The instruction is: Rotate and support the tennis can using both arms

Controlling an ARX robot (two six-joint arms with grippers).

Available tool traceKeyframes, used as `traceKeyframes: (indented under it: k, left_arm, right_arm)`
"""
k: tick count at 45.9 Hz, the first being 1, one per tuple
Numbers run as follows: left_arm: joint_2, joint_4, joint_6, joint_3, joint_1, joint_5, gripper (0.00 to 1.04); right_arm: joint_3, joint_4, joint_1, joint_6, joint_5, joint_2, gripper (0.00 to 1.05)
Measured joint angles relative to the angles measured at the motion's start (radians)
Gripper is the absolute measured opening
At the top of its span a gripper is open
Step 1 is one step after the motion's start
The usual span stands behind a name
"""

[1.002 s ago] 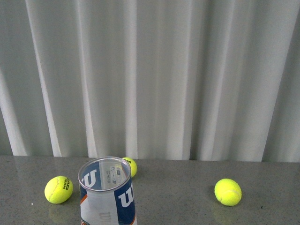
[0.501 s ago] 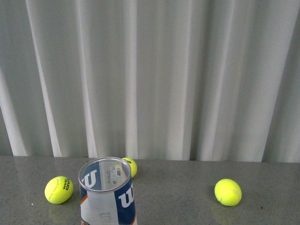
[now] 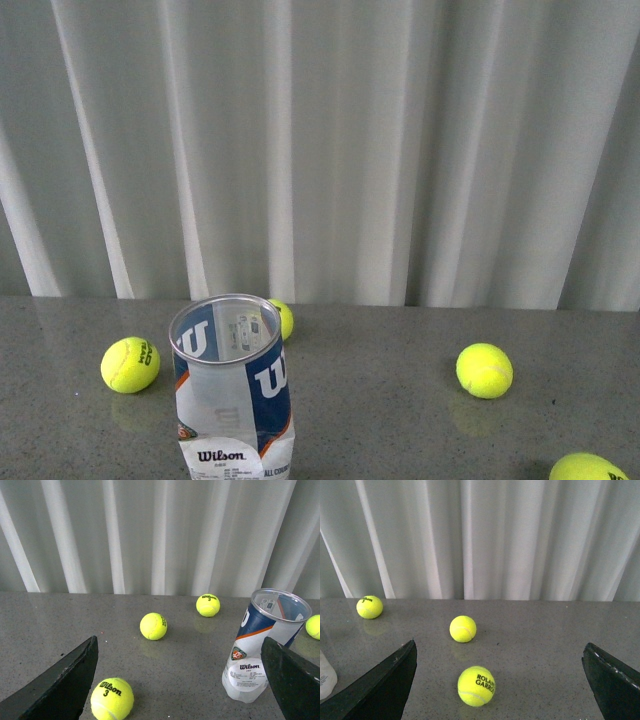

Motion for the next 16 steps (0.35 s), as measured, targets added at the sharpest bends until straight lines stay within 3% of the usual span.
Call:
traceKeyframes:
  k: [16]
  left_arm:
    - [0.000,0.000,0.000,0.000,0.000,0.000,0.98]
  right_arm:
    - [0.000,0.000,0.000,0.000,0.000,0.000,0.98]
